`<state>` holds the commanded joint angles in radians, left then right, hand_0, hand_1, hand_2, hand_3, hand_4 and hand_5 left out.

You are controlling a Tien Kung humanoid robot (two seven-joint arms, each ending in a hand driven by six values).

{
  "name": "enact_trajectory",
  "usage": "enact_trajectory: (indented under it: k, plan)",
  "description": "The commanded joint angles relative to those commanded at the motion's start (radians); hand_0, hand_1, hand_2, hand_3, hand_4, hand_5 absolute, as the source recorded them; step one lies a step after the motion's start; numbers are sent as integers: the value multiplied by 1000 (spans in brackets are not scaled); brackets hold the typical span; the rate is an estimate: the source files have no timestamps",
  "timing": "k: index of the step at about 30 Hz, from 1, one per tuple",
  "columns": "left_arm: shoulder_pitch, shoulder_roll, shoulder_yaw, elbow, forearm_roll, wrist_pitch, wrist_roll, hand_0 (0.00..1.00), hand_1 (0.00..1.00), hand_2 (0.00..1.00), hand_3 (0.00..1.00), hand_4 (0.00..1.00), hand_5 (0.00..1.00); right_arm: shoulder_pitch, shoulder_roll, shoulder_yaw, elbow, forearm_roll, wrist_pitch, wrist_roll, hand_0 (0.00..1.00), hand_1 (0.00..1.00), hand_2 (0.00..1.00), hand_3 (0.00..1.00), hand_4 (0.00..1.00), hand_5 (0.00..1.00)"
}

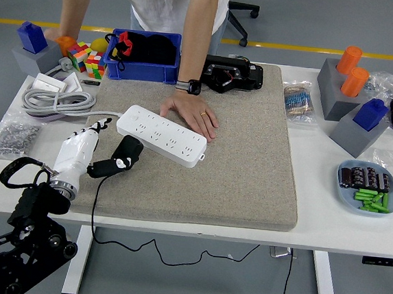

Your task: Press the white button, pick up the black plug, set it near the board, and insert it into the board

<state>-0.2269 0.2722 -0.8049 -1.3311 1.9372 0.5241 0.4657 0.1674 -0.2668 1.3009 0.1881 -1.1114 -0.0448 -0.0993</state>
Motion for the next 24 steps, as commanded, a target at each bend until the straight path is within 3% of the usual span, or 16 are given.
enact_trajectory:
  k: [10,11,22,23,24]
  plan:
    - [-40,-37,26,71,1,10,37,851,843,793,896,998,581,0,2,5,0,1,-1,1,630,603,597,584,661,398]
    - [-44,-40,28,77,2,11,38,826,805,743,878,998,589,1,2,5,0,1,-1,2,629,603,597,583,661,398]
    - [-67,-57,45,110,20,11,65,791,765,698,856,998,579,-2,4,8,-1,0,-3,4,629,602,597,583,661,398]
    - [-67,-58,46,111,20,12,67,714,673,621,809,998,544,-3,3,9,0,0,-4,4,629,601,597,583,661,398]
    - [-67,-58,46,112,20,11,69,714,673,621,809,998,544,-3,3,9,0,0,-4,5,629,601,597,583,661,398]
